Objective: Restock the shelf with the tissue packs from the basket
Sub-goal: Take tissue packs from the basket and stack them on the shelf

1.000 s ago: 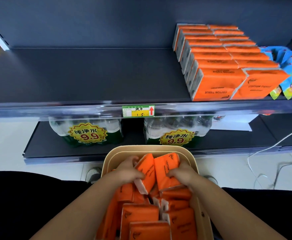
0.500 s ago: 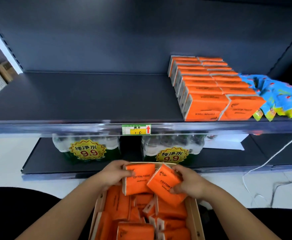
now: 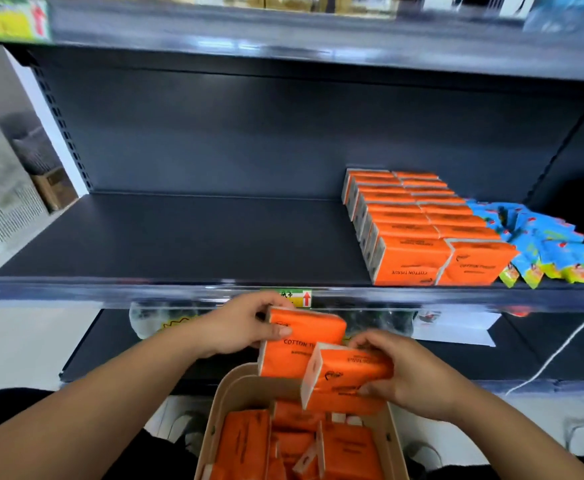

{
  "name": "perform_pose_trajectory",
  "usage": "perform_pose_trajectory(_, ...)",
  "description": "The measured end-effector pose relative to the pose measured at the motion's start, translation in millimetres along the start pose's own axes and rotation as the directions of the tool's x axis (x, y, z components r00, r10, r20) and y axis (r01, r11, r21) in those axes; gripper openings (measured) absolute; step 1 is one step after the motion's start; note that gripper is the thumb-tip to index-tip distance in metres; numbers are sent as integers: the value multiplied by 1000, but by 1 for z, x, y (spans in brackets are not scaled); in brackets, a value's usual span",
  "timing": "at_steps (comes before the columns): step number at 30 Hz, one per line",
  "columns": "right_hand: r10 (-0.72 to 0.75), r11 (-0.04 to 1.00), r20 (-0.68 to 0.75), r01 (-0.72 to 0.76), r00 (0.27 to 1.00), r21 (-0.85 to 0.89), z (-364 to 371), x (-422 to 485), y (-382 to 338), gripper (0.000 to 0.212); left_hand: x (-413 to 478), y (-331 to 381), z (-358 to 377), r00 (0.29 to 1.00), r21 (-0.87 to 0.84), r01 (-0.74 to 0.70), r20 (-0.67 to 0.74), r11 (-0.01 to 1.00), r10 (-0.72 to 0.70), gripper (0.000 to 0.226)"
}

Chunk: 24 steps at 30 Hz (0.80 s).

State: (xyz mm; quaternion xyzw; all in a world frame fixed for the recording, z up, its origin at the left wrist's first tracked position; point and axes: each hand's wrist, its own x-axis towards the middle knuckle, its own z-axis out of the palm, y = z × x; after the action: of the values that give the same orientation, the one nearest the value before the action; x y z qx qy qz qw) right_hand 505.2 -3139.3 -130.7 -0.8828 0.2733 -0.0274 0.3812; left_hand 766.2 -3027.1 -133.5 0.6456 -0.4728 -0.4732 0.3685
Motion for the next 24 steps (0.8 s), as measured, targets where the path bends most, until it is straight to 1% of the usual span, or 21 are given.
perform_pose_trajectory(4, -143, 987, -114, 134, 983, -85, -20, 6, -17, 51, 4, 24, -5, 984, -46, -103, -152, 994, 95, 31)
perform_pose_trajectory(7, -260, 959, -156, 237, 953, -156, -38, 20, -32, 50, 13, 39, -12, 969, -34, -163, -192, 986, 153, 29)
perform_pose_trajectory(9, -299, 942, -162, 263, 940, -208, -50, 31, -43, 51, 24, 52, -20, 956, 2, -200, -220, 980, 196, 28)
perform_pose_trajectory(12, -331, 919, -177, 274, 927, -284, -66, 50, -51, 53, 42, 72, -36, 933, 41, -252, -254, 967, 254, 29)
perform_pose_trajectory(15, -311, 919, -212, 236, 927, -317, -80, 69, -53, 55, 64, 89, -56, 915, 52, -257, -307, 965, 260, 30)
perform_pose_trajectory(17, -293, 917, -238, 202, 926, -343, -87, 82, -52, 57, 79, 95, -69, 910, 51, -244, -334, 968, 247, 33)
perform_pose_trajectory(20, -265, 909, -251, 155, 931, -386, -95, 102, -48, 59, 107, 98, -85, 899, 101, -183, -385, 978, 208, 42)
perform_pose_trajectory(24, -258, 882, -203, 145, 945, -448, -99, 127, -43, 59, 146, 90, -103, 875, 44, -137, -463, 990, 142, 52)
